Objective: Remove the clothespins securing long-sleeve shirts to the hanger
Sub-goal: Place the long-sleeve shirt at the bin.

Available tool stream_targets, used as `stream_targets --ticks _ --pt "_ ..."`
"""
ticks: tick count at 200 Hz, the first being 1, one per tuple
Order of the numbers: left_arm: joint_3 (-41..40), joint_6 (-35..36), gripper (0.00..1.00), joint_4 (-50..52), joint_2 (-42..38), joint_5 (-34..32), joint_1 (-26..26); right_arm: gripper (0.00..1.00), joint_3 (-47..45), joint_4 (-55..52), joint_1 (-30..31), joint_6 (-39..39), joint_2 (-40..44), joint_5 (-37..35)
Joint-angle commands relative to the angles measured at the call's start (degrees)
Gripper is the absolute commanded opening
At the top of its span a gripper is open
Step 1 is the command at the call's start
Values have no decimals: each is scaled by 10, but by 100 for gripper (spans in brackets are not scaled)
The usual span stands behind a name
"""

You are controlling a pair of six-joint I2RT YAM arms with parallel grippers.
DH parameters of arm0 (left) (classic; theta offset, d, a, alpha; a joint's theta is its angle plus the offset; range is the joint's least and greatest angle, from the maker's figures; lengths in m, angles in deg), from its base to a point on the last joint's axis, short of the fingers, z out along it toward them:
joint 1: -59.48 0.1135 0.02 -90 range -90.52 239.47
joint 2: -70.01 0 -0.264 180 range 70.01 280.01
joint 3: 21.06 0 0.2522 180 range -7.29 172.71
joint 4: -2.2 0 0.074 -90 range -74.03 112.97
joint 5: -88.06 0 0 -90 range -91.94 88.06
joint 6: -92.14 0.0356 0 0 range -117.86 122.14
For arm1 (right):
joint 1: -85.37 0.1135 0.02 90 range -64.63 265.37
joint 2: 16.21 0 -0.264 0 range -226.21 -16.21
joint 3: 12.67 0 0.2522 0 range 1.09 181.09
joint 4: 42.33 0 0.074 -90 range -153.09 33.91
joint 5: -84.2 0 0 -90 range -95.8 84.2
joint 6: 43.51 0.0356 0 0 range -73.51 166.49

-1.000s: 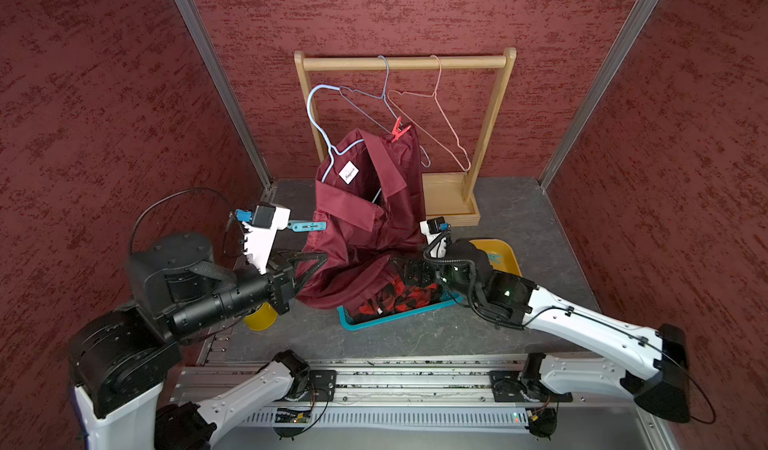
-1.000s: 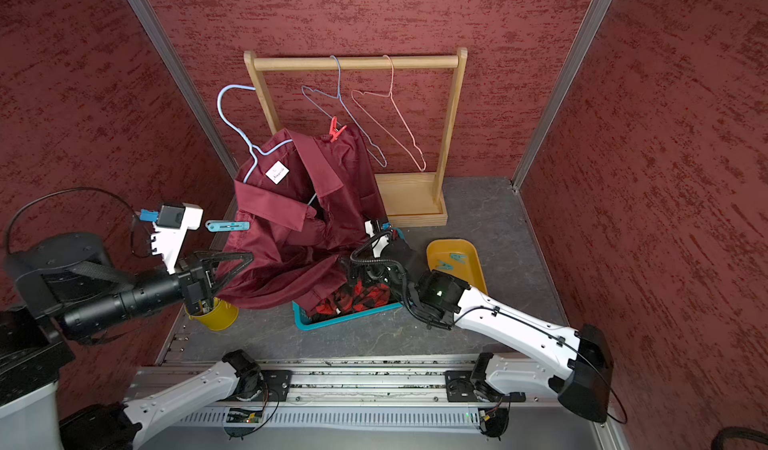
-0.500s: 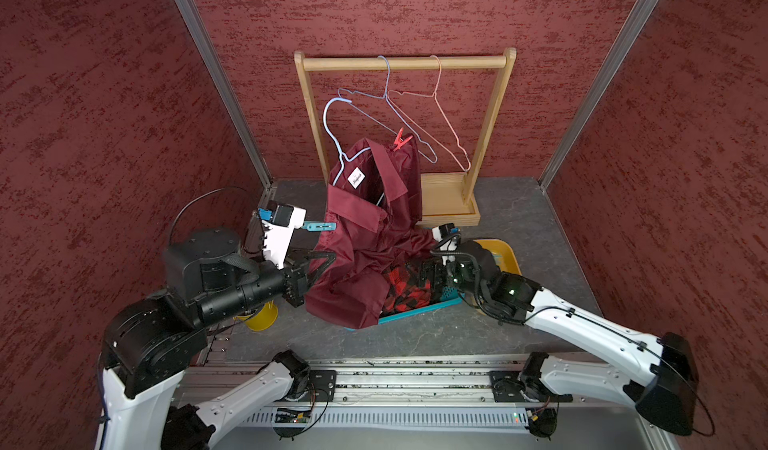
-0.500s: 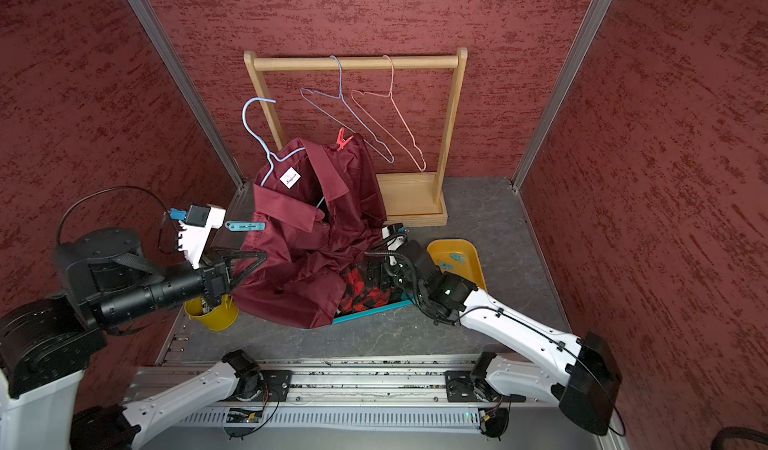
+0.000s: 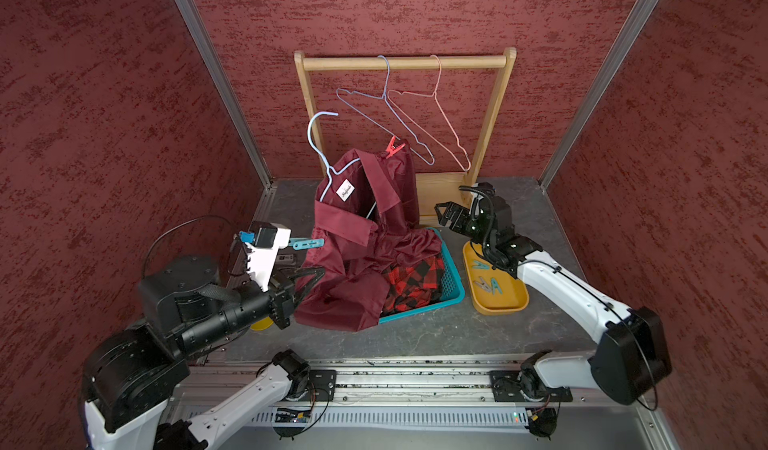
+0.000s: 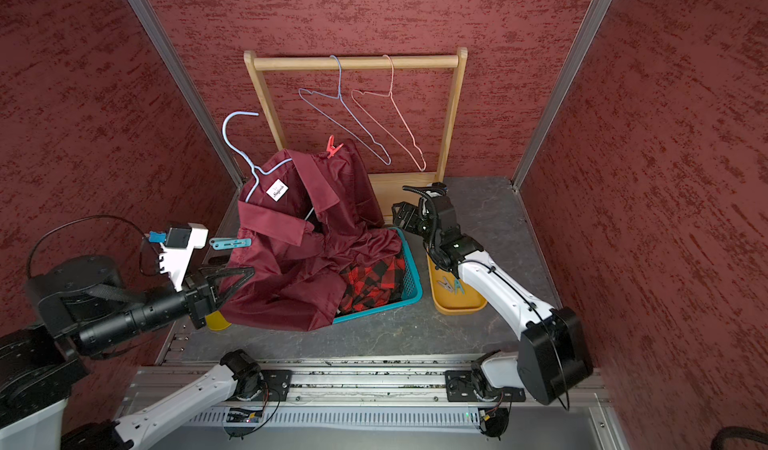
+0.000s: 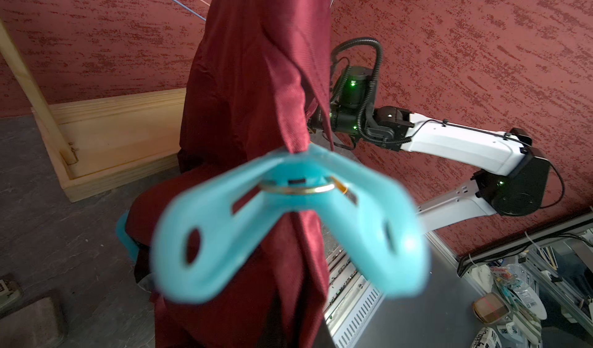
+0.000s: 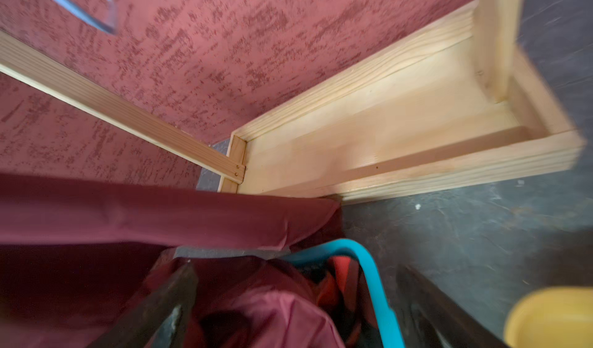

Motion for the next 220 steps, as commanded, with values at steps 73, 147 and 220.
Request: stream_targets --ticks 73,147,220 --pt "18 16 0 -38 7 14 -3 99 70 96 10 -123 -110 199" --pt "18 13 0 -42 12 26 -3 98 160 76 25 -188 -185 170" --pt "7 17 0 -62 17 1 -3 0 149 94 31 -139 -127 214"
